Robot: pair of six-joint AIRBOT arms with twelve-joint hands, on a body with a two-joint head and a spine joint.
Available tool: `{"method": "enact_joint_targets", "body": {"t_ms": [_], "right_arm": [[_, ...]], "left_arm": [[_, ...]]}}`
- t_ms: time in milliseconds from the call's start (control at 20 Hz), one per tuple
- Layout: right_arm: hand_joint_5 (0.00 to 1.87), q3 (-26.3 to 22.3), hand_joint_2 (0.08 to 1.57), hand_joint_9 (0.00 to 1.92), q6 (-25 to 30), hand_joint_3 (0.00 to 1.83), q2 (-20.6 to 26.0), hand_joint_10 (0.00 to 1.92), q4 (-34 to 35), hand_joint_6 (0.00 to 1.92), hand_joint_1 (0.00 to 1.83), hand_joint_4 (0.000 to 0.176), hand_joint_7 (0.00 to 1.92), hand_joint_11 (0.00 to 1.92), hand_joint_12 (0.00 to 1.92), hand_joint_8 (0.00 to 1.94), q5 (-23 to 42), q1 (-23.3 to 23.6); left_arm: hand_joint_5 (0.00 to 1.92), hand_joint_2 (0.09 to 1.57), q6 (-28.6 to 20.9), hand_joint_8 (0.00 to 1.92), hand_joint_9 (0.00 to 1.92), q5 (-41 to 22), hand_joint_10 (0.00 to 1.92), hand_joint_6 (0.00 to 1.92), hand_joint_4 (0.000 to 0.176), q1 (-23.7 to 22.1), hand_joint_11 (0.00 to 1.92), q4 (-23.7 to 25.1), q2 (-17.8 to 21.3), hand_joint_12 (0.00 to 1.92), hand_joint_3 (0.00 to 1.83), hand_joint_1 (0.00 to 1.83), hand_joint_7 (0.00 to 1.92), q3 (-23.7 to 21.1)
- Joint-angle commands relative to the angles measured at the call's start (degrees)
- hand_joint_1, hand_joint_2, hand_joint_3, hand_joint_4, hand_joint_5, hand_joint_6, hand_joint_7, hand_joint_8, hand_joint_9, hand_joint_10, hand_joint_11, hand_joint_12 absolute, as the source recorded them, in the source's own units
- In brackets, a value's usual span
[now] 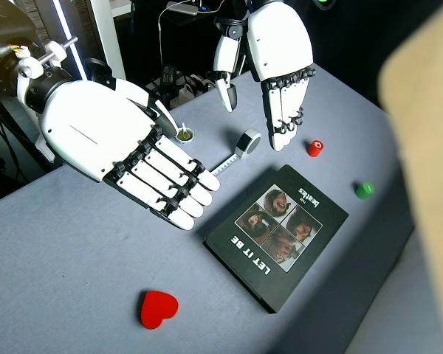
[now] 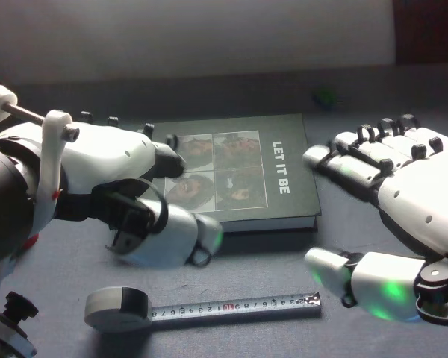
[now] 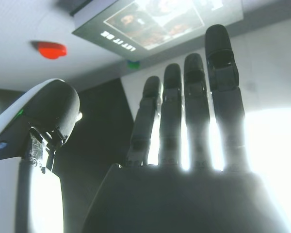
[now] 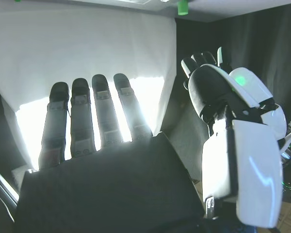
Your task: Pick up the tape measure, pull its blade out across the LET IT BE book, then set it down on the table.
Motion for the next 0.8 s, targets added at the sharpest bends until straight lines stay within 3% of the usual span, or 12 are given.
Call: {"method": "enact_joint_targets", "body": {"t_ms": [0, 150, 350, 600, 750], "right_arm": [[0.1, -0.3, 1.14, 0.0, 0.2, 0.01, 0.2, 0.0, -3.9, 0.01, 0.12, 0.127, 0.0, 0.0, 0.33, 0.0, 2.3, 0.4], [0.1, -0.3, 1.11, 0.0, 0.0, 0.0, 0.2, 0.0, -3.9, 0.0, 0.11, 0.141, 0.01, 0.0, 0.43, 0.0, 2.1, 0.4], [0.05, -0.3, 1.1, 0.0, 0.0, 0.0, 0.2, 0.0, -3.9, 0.0, 0.05, 0.141, 0.0, 0.0, 0.46, 0.0, 2.1, 0.4], [0.01, -0.3, 1.09, 0.0, 0.0, 0.0, 0.2, 0.0, -3.9, 0.0, 0.03, 0.12, 0.0, 0.0, 0.47, 0.0, 1.9, 0.4], [0.02, -0.3, 1.07, 0.0, 0.0, 0.0, 0.2, 0.0, -3.9, 0.0, 0.08, 0.105, 0.0, 0.0, 0.48, 0.0, 1.8, 0.4]], "left_arm": [[0.3, 1.17, 0.2, 0.01, 0.22, 1.5, 0.02, 0.01, 0.087, -0.7, 0.0, 3.6, -0.1, 0.79, 0.01, 0.09, 0.22, 0.0], [0.3, 1.16, 0.7, 0.0, 0.22, 1.6, 0.01, 0.0, 0.084, -0.7, 0.0, 3.6, -0.1, 0.73, 0.0, 0.12, 0.22, -0.1], [0.26, 1.09, 1.7, 0.0, 0.18, 1.8, 0.0, 0.0, 0.083, -0.8, 0.0, 3.6, -0.1, 0.65, 0.0, 0.11, 0.24, -0.1], [0.23, 1.07, 1.4, 0.0, 0.15, 0.4, 0.0, 0.0, 0.077, -1.7, 0.0, 4.0, 0.1, 0.62, 0.0, 0.09, 0.22, 1.1], [0.23, 1.08, 0.7, 0.0, 0.15, -0.2, 0.0, 0.0, 0.077, -3.0, 0.0, -0.3, 0.5, 0.62, 0.0, 0.09, 0.2, 3.4]]}}
